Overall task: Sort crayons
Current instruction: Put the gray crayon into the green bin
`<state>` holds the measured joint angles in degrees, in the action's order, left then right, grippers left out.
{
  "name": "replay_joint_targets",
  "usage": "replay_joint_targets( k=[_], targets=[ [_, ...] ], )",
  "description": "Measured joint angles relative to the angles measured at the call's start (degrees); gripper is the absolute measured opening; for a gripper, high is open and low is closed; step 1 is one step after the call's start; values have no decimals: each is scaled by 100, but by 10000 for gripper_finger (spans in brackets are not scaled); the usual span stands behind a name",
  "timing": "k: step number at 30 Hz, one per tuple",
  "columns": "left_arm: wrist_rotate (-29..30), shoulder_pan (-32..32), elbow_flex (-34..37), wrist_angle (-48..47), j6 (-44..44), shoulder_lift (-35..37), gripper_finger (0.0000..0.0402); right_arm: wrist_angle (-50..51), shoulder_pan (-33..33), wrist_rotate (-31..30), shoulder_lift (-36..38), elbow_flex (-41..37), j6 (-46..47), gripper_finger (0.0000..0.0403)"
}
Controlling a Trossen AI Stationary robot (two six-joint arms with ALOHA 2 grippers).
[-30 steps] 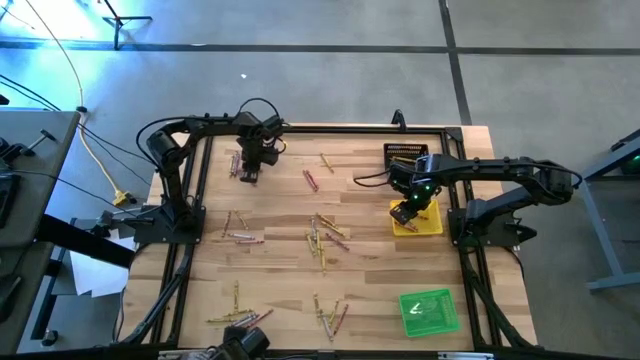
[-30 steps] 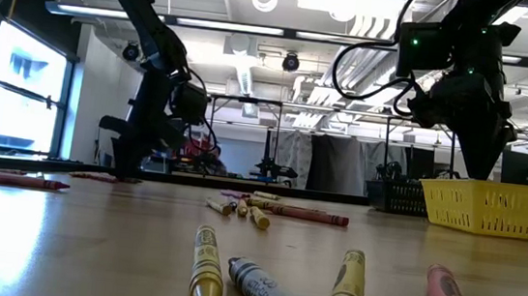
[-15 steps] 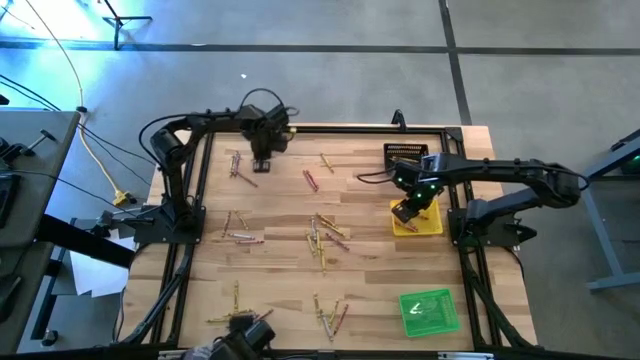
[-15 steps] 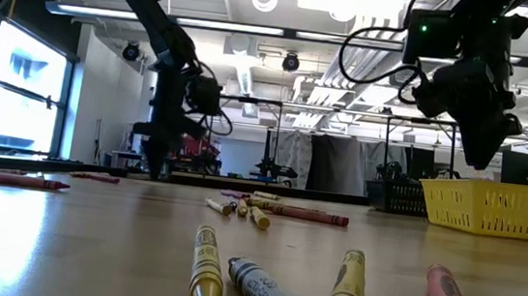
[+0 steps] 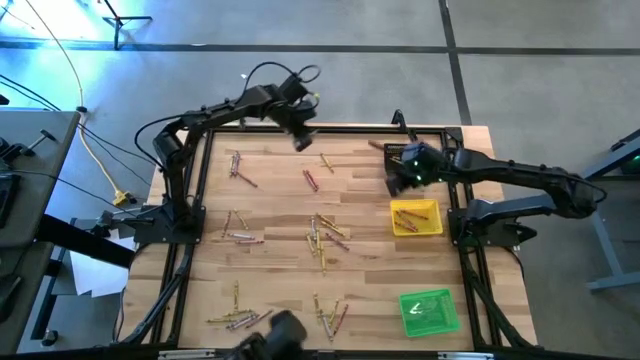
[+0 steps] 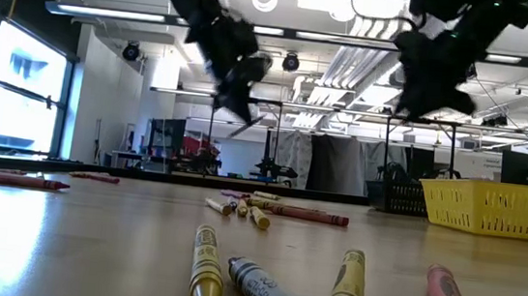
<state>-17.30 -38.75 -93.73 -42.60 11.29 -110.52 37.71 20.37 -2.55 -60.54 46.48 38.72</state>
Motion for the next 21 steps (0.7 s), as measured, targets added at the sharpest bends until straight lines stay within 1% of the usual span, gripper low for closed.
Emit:
replay_joint_targets(
  k=[2,6,9,13,16,18,21],
  targets=[
    [-153,235,-260,378,-234,0,1,-882,155,-29,-26,0,-6,99],
    [-160,672,-688,971,-387,2,1,-2649,412,18,-105,0,-2,99],
    [-134,921,-947,1304,-657,5,1,-3495,517,69,-104,7,238,99],
    [-26,1158,-1142,1729,-1343,9,1,-3810,568,83,-106,7,779,99],
    [5,1311,-1174,1881,-1753,12,1,-3887,563,83,-106,7,797,99],
    [40,1397,-1174,1906,-1918,13,1,-3921,550,84,-106,7,889,99],
    [374,1518,-1174,2057,-1978,13,0,-3919,550,84,-106,7,890,99]
  ],
)
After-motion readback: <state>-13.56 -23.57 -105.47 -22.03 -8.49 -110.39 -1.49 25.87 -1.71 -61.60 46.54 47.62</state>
